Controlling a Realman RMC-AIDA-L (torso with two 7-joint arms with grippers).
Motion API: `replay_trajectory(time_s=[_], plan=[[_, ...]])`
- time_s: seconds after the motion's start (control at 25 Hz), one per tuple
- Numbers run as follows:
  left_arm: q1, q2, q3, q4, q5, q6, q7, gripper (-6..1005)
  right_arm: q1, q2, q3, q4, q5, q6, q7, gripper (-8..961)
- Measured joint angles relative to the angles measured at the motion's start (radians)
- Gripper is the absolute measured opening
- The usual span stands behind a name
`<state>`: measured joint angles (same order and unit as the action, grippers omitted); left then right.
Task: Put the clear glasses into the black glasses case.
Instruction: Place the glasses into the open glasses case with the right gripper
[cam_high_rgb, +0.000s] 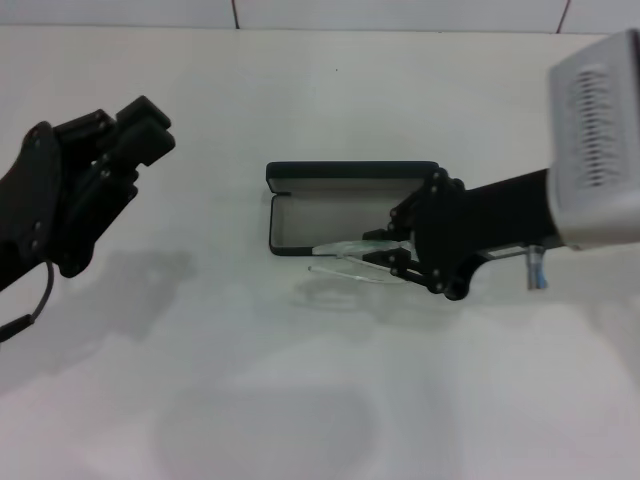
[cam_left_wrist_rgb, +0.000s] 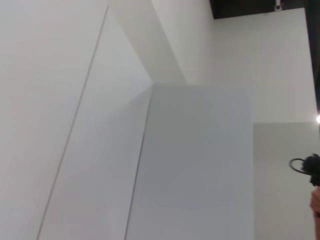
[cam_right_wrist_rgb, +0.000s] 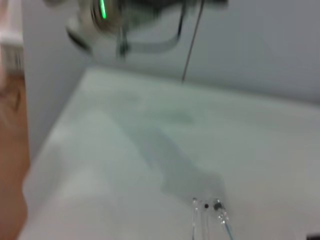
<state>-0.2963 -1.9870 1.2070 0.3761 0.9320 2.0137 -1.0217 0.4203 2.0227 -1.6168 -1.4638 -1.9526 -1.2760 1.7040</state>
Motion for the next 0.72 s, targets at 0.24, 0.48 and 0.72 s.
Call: replay_trajectory(time_s=[0.24,0.48,0.72], plan=[[0.003,-0.013,-0.004,-0.002,0.005,0.000,0.007,149,0.062,0.004,-0.206,-0.040,-0.246,0.200,0.199,108],[0.004,-0.019,-0.004,0.003,0.005,-0.001,0.008,150,0.143,0.005,-0.327,0.010,-0.376,0.312,0.339,109],[0.006,-0.021,-0.004,0.001,0.005,-0.001,0.015,150,0.184,0.005,-0.348,0.035,-0.431,0.340,0.404,109]])
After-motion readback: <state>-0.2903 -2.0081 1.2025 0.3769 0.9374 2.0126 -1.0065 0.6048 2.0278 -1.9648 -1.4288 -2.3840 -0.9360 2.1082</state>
